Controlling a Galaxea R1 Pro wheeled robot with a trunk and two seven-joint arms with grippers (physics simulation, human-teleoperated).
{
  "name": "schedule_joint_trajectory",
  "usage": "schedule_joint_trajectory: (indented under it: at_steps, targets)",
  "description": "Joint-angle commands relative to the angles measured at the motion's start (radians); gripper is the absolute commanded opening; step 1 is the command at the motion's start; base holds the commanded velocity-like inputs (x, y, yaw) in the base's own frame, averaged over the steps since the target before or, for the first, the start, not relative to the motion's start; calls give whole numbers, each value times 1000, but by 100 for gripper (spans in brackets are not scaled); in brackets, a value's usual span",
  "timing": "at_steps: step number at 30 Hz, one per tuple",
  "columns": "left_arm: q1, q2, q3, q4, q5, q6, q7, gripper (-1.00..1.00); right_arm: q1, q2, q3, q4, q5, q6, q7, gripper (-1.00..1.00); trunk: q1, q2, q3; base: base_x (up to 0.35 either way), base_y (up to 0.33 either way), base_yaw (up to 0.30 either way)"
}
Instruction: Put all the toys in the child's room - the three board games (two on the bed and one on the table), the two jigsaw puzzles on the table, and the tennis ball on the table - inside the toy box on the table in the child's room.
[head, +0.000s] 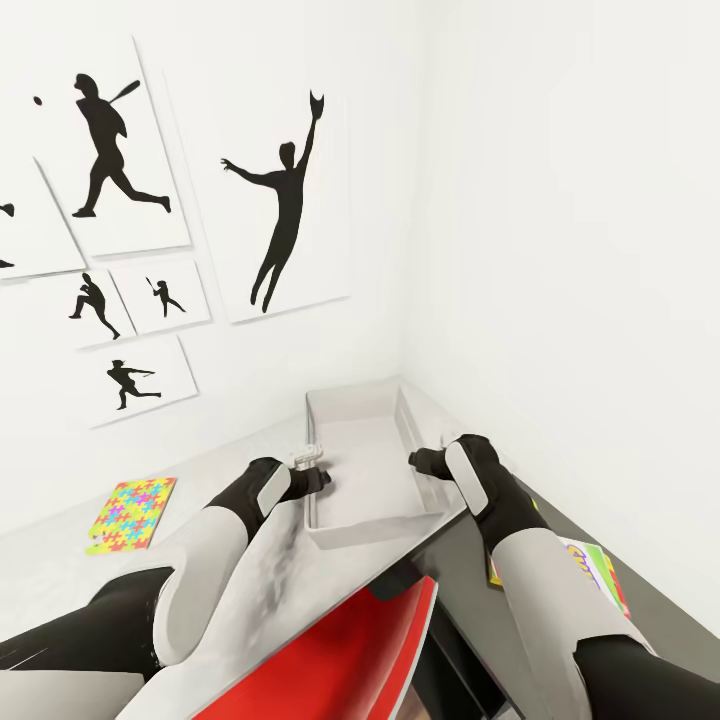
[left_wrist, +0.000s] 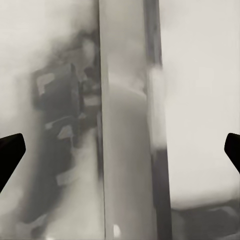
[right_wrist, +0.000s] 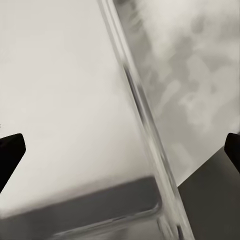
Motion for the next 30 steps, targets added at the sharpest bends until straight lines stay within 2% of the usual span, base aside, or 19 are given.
schedule_joint_trajectory:
  at_steps: [1,9,30]
  targets:
    - [-1,0,1,-2,11,6,7,100,-1,0,3,-1,-11,2,-10,100,1,-2,-2,0,0,0]
    - [-1,0,1,-3,11,6,4,100,-1,-11,5,3,-13,3,-10,100,1,-2,-9,0,0,0]
    - [-1,0,1,-5,11,6,2,100,-1,-14,7,75,-12,5,-7,100,1,-2,-38,0,0,0]
